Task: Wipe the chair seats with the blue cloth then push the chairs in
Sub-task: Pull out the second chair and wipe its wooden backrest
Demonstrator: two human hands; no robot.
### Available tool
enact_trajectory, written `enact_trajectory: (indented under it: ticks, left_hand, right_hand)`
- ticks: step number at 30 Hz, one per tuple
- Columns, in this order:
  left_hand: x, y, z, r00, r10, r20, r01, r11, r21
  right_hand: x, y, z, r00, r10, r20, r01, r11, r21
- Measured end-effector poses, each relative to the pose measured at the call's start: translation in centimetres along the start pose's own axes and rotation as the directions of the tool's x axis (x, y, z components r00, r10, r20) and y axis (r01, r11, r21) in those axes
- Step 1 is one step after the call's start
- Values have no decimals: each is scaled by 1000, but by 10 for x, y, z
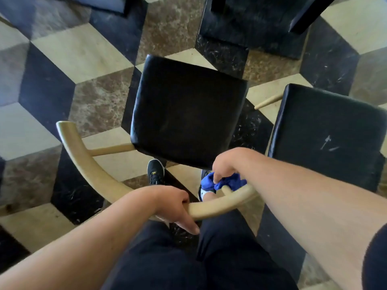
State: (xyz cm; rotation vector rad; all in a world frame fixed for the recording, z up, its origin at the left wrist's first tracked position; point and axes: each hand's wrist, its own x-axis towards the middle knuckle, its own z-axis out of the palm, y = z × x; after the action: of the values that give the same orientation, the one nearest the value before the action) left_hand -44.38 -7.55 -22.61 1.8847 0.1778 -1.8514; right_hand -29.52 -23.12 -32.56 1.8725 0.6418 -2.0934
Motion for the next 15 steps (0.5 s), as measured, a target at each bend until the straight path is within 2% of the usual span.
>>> enact_trajectory:
  ticks: [3,5,7,10,15]
  left_hand:
    - [-11,14,4,993,-59,-100,64,996,55]
    - [-15,26,10,982,-68,-178,89,989,116]
    - [-18,38,18,967,-48,-251,94,980,173]
    - [-19,52,28,954,-53,-294,110,977,181]
    - [-12,84,26,931,65,-359,15,976,218]
  right_hand:
    - [-65,-2,8,996,-88,-34,88,996,10]
    - [-102,0,15,970,-160,-181,167,986,24]
    - [-137,4,26,907,-201,-370,246,966,79]
    - [-177,13,51,789,-192,-584,325,936,131]
    - [-193,33,109,674,-68,-736,273,948,162]
